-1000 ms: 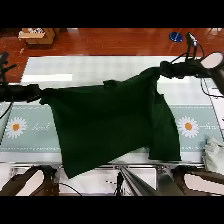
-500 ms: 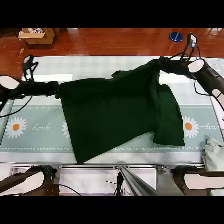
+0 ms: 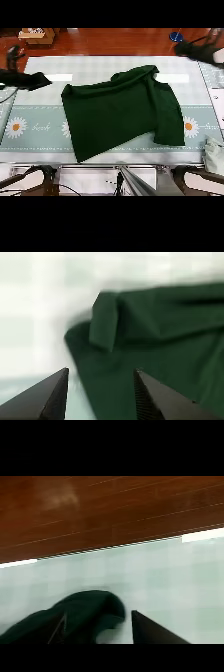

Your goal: Fold the shirts.

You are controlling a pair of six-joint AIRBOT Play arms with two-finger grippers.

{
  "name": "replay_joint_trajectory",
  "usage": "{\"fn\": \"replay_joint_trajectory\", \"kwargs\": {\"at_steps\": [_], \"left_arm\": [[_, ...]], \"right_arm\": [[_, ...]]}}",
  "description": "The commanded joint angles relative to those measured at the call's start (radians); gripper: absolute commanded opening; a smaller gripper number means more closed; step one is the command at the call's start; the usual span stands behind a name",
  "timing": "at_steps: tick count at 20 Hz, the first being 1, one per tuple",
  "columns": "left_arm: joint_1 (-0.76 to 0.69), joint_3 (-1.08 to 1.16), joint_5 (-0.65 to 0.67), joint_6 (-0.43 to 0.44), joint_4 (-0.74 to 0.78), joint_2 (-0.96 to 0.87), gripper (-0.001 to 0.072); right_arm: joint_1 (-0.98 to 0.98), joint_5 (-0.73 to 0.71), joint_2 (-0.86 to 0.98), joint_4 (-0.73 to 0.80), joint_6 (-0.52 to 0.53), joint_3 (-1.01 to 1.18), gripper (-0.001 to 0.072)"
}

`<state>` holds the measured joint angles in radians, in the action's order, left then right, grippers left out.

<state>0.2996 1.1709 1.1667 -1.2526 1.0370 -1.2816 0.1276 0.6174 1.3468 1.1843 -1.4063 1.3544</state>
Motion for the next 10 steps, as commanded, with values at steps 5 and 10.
{"fn": "replay_joint_trajectory", "kwargs": {"at_steps": [5, 10], "left_arm": [[0.286, -0.261, 0.399, -0.041, -0.035, 0.298, 0.0606], [0.298, -0.640, 0.467, -0.041, -0.035, 0.432, 0.0682]], "right_arm": [[0.311, 0.489, -0.134, 0.386, 0.009, 0.021, 0.0494], [0.401, 0.470, -0.134, 0.291, 0.014, -0.115, 0.0493]]}}
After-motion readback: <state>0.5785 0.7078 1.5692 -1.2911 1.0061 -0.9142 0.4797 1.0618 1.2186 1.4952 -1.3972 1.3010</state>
